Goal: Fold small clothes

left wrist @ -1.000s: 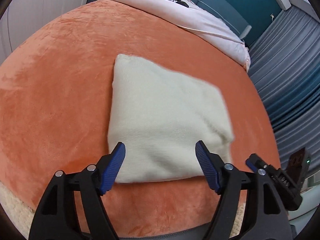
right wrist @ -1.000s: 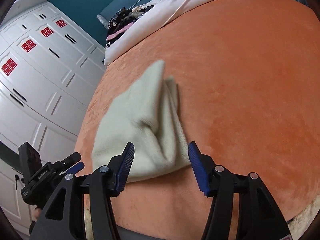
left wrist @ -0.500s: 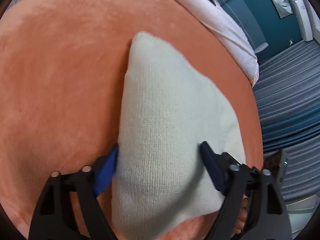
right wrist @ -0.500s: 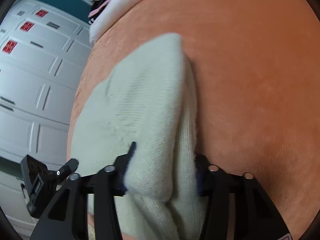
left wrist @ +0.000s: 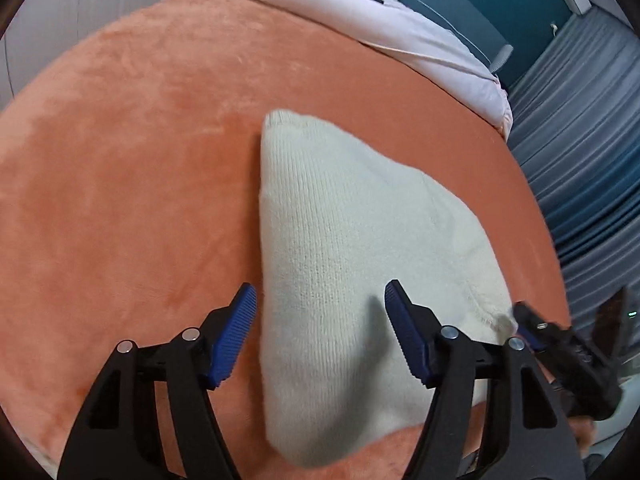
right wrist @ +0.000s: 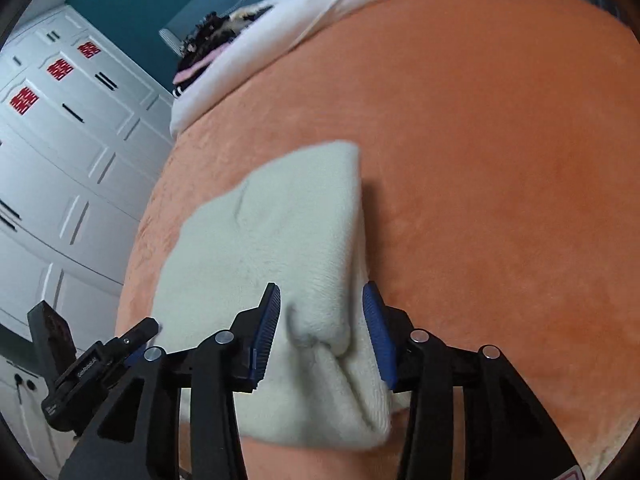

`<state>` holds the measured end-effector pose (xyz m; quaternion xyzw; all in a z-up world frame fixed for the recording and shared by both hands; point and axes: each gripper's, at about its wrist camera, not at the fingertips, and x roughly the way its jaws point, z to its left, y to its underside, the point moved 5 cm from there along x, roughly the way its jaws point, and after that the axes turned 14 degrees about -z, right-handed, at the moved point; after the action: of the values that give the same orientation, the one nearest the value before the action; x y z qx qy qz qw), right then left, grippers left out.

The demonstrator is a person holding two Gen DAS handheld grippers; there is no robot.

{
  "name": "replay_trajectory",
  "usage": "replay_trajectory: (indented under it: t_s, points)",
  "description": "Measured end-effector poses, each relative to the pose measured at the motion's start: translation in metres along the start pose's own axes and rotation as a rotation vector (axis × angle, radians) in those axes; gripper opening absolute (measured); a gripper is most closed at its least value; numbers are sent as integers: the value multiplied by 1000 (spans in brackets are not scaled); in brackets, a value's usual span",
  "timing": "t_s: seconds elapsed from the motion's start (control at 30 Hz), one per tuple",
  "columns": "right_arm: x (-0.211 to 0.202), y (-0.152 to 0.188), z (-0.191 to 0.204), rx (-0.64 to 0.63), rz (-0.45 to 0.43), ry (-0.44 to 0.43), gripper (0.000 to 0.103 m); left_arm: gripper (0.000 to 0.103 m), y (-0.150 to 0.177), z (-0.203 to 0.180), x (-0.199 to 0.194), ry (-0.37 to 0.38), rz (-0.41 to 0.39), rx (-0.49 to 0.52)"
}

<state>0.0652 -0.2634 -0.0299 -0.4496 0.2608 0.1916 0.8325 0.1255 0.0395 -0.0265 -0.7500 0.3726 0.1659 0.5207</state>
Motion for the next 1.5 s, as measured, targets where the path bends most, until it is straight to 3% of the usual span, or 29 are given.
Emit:
replay_trajectory:
  t_s: [0.07, 0.17, 0.2, 0.3, 0.37, 0.53, 0.63, 0.73, 0.87, 1.07, 1.5]
  points:
    - [-11, 2, 8, -59, -8, 27, 36, 70, -1, -9, -10, -36, -2, 76]
    - [20, 36, 1, -169, 130, 133, 35, 70, 6, -22, -16, -81, 13, 173]
    - [23, 38, -1, -181, 135, 146, 35, 70, 7, -24, -17, -92, 13, 193]
    - [-2, 29, 11, -168, 88, 150, 32, 71, 13, -33, -31, -120, 1, 233]
    - [-27, 24, 24, -199, 41, 136, 32, 80, 17, -39, -42, -137, -11, 254]
    - [-73, 31, 41, -268, -14, 143, 34, 86, 27, -53, -59, -149, -43, 321]
    - [-80, 41, 47, -237, -15, 172, 39, 90, 34, -59, -70, -173, -65, 337]
    - [-94, 50, 47, -232, -58, 217, 59, 93, 44, -61, -78, -208, -70, 348]
    - [-103, 61, 41, -209, -76, 238, 67, 93, 58, -63, -84, -221, -61, 355]
    - [-111, 76, 42, -238, -100, 266, 74, 93, 73, -67, -95, -235, -82, 368]
    - [-121, 101, 48, -272, -101, 276, 76, 95, 95, -62, -102, -277, -91, 352]
